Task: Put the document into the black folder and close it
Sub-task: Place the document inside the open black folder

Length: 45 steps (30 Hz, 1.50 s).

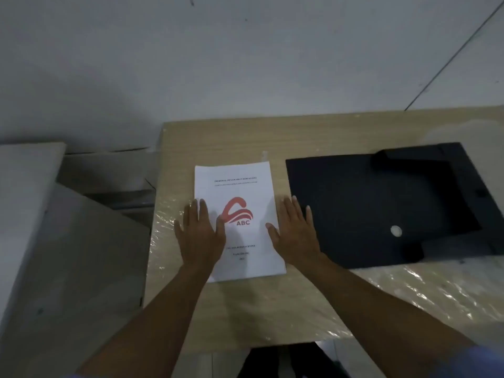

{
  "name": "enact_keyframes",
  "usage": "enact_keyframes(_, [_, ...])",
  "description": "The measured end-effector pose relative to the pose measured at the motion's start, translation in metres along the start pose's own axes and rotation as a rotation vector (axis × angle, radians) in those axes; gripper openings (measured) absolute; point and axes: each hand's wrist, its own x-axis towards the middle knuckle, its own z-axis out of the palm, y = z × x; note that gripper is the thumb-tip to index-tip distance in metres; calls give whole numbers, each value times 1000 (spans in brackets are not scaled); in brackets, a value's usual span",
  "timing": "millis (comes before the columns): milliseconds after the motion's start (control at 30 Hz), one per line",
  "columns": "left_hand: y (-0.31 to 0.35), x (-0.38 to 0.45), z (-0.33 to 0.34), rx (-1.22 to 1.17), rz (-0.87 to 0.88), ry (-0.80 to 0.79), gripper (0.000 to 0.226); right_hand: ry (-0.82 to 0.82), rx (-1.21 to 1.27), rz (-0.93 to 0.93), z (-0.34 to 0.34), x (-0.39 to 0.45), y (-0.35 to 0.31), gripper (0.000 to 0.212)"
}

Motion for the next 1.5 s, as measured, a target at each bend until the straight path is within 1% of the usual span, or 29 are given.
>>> enact_keyframes(67, [-5,-5,8,-28,-97,-19,68,-16,28,61,8,-6,-4,80])
enact_keyframes(133, [-11,-12,15,-47,-153,-35,70,-19,51,94,16,-15,-9,80])
enact_keyframes(200, [-12,-15,16,-48,-157,-23,70,-12,104,121,20,-16,-14,79])
enact_keyframes(267, [-12,-14,15,-61,-160,-4,66,20,164,141,19,-17,-20,75])
enact_keyframes(367, [-8,-13,12,-159,-205,40,58,121,309,212,14,-19,-32,62])
enact_keyframes(433, [-3,-11,9,-274,-257,72,55,168,393,321,8,-15,-39,48])
enact_keyframes(533, [2,-8,6,-395,-372,88,51,145,645,481,2,-6,-45,27])
enact_keyframes(600, [1,-7,5,-428,-407,88,49,137,859,552,-2,-2,-45,23])
enact_keyframes(667, [1,-7,5,-439,-404,92,46,128,940,570,-7,-3,-43,24])
enact_keyframes(767, [7,-7,-1,-493,-365,134,41,158,887,445,-12,-10,-37,29])
enact_keyframes(833, [16,-7,-5,-518,-314,169,38,189,833,378,-17,-12,-31,28])
enact_keyframes(1033, [70,-2,-12,-631,-209,211,36,294,724,340,-50,-15,15,24])
enact_keyframes(1133, [103,-3,-7,-694,-173,220,35,317,709,339,-68,-22,49,22])
enact_keyframes(1200, [126,-5,-1,-731,-182,209,34,311,709,346,-79,-28,73,23])
enact_keyframes(1333, [171,-12,17,-798,-229,184,34,298,670,358,-93,-45,131,47])
enact_keyframes(1433, [210,-20,29,-809,-255,171,33,274,564,299,-99,-66,188,52])
enact_keyframes(1500, [234,-27,39,-808,-262,162,33,277,444,257,-101,-84,229,52])
